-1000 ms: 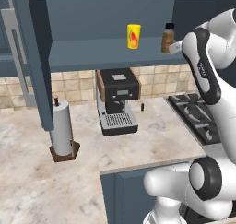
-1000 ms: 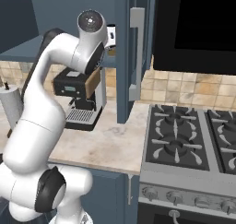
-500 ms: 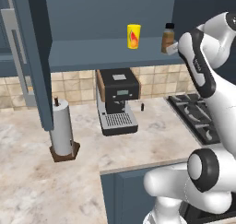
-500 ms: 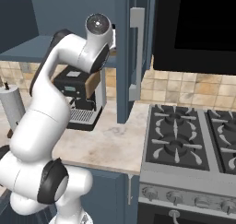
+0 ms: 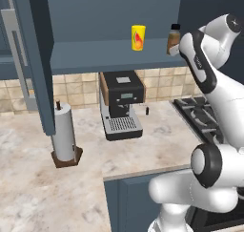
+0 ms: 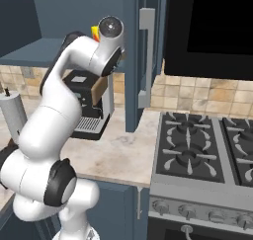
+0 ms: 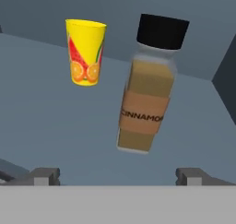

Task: Take the cinnamon bottle from the cabinet and place it on the dining table, next to the plate with the cupcake. Then take the chocolate from the dining counter and place it on the cupcake plate.

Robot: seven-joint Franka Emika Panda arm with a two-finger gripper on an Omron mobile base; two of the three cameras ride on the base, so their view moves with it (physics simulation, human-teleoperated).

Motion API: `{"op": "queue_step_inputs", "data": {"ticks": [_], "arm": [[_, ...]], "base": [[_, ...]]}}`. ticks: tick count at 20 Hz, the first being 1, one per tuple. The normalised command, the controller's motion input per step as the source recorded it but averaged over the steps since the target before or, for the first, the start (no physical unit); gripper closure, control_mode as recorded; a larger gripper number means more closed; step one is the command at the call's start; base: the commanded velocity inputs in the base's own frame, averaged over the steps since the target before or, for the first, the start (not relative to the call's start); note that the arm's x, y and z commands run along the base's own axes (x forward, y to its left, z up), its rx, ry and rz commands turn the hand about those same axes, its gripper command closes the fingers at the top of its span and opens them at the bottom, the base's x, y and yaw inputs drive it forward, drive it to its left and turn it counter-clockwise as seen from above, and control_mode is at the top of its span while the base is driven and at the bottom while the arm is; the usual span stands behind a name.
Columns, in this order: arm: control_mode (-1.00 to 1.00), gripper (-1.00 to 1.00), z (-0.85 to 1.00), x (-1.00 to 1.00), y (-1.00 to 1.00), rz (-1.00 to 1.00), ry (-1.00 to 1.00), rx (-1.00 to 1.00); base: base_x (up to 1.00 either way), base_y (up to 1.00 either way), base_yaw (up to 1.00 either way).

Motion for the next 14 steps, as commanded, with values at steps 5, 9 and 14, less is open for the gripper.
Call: {"op": "queue_step_inputs", "data": {"ticks": [5,9,14], "arm": [[-1.0,-1.0,0.0,0.23,-0.12,0.0,0.0,0.02],[-1.0,-1.0,0.0,0.26,-0.01,0.0,0.0,0.03],[-1.0,-1.0,0.0,0.28,0.02,0.0,0.0,0.04]], "base": [[0.0,0.0,0.0],[0.0,0.0,0.0],[0.0,0.0,0.0]]}}
